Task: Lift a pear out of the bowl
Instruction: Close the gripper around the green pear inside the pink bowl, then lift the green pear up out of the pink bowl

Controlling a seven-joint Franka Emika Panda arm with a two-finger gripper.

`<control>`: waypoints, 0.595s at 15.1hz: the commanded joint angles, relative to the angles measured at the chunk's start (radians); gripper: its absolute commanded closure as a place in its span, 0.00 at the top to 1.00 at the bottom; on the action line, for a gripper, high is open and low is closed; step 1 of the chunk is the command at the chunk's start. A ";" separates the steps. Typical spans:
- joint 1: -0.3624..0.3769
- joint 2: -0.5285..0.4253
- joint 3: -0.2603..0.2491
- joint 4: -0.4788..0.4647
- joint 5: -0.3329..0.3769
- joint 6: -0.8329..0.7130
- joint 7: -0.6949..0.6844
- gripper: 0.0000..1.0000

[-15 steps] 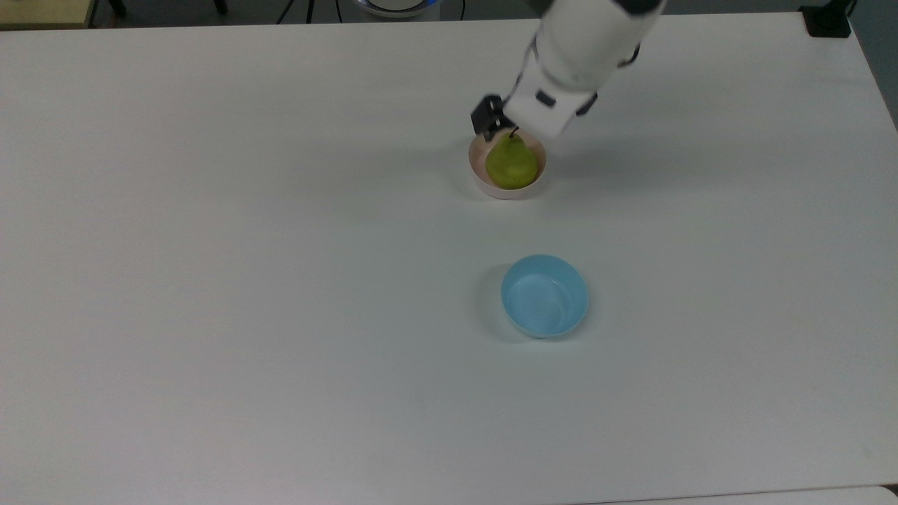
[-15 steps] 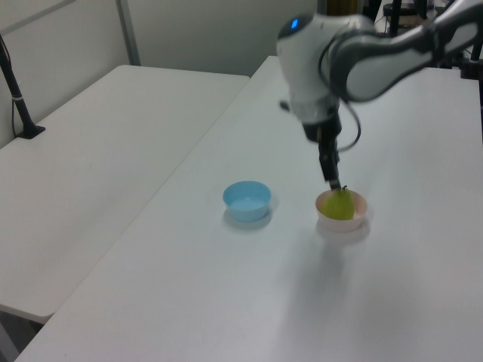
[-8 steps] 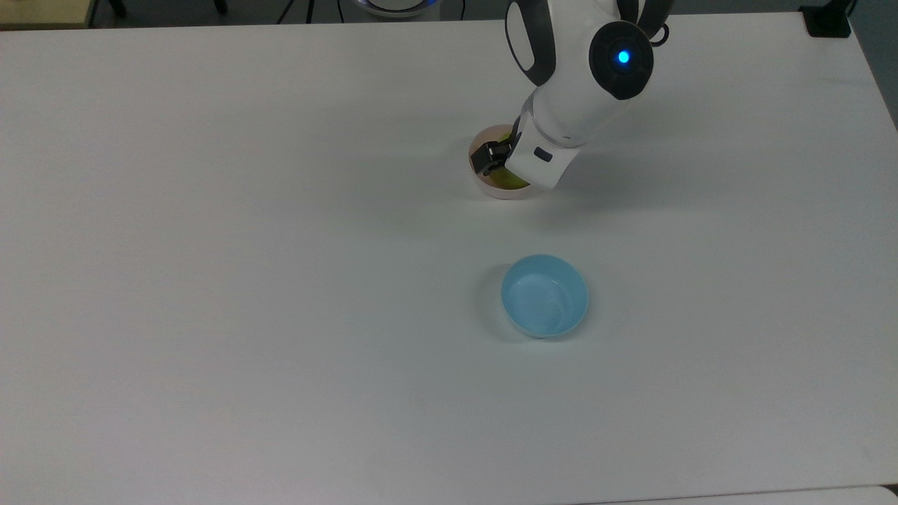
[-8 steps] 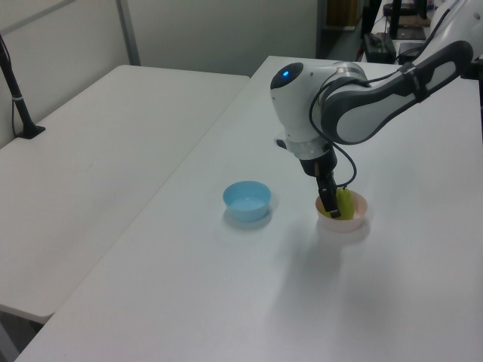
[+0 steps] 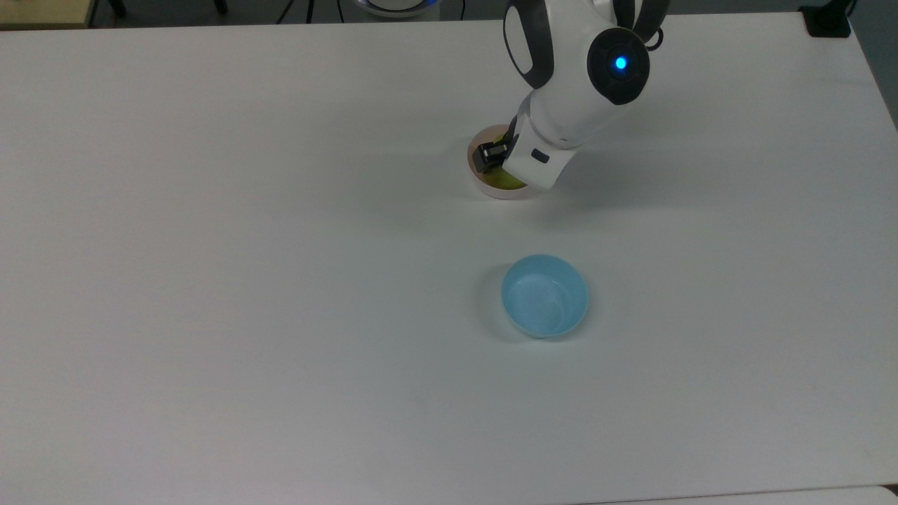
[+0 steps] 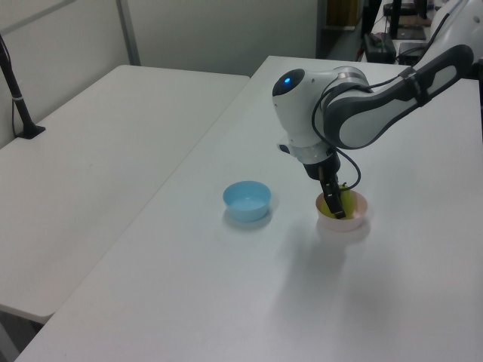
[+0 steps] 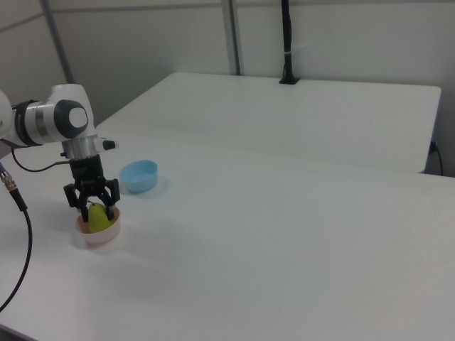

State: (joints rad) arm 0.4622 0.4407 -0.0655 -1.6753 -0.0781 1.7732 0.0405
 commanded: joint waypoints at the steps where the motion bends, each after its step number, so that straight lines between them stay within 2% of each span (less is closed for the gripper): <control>1: 0.013 -0.083 -0.010 -0.014 0.001 -0.010 -0.025 0.29; 5: -0.010 -0.177 -0.004 0.011 0.017 -0.069 -0.027 0.29; 7: -0.054 -0.211 -0.004 0.014 0.035 -0.072 -0.028 0.29; 9: -0.150 -0.211 0.003 0.040 0.037 -0.086 -0.068 0.29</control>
State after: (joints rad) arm 0.4057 0.2399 -0.0664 -1.6476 -0.0664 1.7124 0.0402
